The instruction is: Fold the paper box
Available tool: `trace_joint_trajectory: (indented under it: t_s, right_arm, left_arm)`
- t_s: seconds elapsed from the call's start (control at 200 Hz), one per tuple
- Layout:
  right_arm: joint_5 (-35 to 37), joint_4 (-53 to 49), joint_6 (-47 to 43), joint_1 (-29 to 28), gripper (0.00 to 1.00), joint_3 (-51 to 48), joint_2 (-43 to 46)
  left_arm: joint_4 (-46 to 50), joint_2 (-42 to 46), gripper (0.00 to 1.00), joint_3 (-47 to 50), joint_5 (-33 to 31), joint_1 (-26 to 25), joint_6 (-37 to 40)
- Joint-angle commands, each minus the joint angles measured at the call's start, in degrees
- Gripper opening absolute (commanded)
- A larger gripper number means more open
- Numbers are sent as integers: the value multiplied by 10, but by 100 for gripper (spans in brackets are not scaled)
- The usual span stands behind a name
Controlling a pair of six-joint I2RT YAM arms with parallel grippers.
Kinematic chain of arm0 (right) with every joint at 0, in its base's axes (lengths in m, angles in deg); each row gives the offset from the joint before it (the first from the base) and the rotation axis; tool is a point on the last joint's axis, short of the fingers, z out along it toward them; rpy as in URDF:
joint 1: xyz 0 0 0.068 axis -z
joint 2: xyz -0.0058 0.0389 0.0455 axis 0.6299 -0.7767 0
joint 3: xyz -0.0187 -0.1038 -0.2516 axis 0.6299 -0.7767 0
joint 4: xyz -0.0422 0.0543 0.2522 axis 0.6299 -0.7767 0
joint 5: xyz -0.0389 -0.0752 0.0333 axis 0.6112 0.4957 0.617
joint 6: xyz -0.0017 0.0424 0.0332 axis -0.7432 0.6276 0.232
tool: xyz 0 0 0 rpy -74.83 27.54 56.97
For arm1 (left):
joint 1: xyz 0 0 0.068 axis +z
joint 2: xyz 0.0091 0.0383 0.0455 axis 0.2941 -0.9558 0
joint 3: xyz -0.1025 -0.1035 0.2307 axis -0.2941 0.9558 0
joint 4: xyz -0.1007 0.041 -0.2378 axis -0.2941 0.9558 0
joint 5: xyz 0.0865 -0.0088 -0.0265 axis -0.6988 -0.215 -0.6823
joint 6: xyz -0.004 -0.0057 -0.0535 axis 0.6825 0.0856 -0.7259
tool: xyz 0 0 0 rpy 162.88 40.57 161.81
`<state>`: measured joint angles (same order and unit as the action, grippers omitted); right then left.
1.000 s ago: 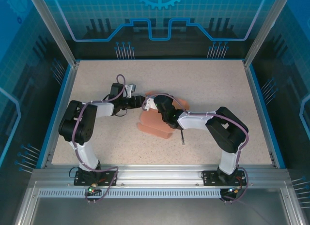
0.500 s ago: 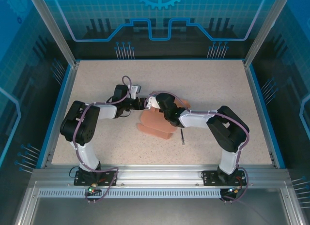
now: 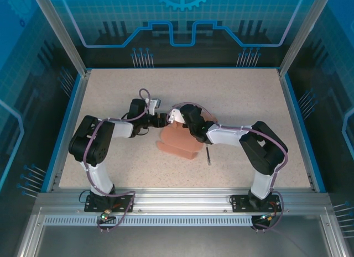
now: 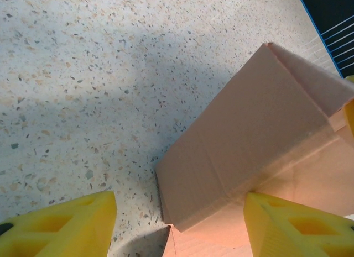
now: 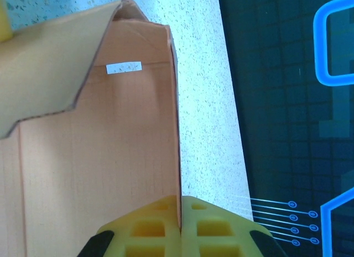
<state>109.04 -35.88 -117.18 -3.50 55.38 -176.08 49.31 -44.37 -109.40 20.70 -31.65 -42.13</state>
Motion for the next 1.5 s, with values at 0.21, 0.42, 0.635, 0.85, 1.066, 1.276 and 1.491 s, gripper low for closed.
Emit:
trace_joint_trajectory:
  t_s: [0.21,0.42,0.635,0.85,1.066,1.276,1.491]
  right_arm:
    - [-29,-5,29,8,0,17,22]
    - [-37,-20,32,9,0,18,24]
    - [-51,-30,38,11,0,16,30]
    - [-59,-39,42,13,0,18,33]
    - [-74,-46,51,16,0,21,36]
    - [-83,-53,57,18,0,21,37]
    - [-93,-57,63,19,0,20,42]
  left_arm:
    - [-49,15,66,21,33,-8,29]
    - [-50,3,68,3,29,-12,44]
    - [-48,-13,73,-23,19,-12,51]
    - [-33,-18,74,-38,9,-13,69]
    - [-16,-18,79,-43,-5,-18,92]
    - [-10,-20,81,-46,-22,-26,111]
    - [-9,-22,82,-47,-26,-27,109]
